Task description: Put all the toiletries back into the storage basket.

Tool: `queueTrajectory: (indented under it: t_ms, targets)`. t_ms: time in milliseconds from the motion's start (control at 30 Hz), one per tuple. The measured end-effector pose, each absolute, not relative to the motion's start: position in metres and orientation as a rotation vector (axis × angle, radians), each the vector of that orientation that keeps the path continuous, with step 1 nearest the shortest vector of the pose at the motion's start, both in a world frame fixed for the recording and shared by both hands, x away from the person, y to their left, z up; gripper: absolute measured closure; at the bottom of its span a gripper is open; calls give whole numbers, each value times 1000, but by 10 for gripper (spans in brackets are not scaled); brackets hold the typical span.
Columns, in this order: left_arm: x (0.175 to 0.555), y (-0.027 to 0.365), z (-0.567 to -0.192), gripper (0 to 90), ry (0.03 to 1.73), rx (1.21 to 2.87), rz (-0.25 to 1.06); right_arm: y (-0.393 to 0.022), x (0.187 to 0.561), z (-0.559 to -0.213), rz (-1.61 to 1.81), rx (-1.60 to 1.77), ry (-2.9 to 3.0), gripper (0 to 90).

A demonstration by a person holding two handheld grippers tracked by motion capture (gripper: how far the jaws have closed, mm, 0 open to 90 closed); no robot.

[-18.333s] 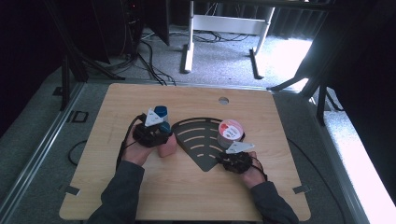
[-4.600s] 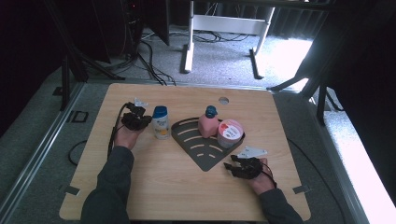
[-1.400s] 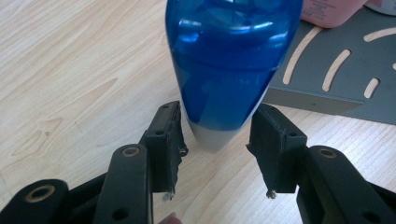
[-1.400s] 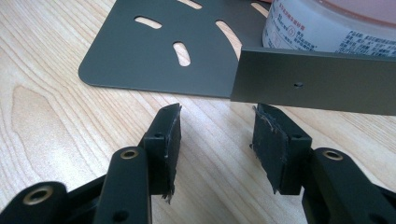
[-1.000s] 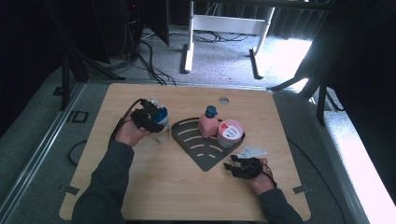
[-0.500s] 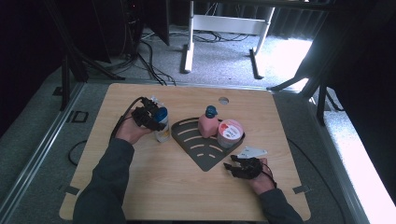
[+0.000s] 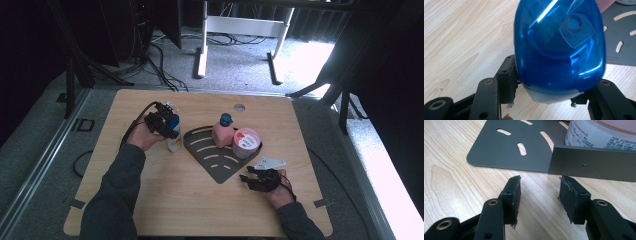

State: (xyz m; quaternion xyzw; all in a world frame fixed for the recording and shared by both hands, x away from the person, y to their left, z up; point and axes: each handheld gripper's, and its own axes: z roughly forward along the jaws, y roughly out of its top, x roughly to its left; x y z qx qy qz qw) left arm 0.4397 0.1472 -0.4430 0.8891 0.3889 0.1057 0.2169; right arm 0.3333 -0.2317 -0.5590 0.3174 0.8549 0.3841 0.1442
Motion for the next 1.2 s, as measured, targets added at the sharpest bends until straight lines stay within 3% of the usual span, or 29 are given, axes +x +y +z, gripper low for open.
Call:
queueTrajectory:
  t_ms: [1200]
  targets:
    - [455,131,-456,455,1126,2571,248,-232,333,-559,1108,914,2465,513]
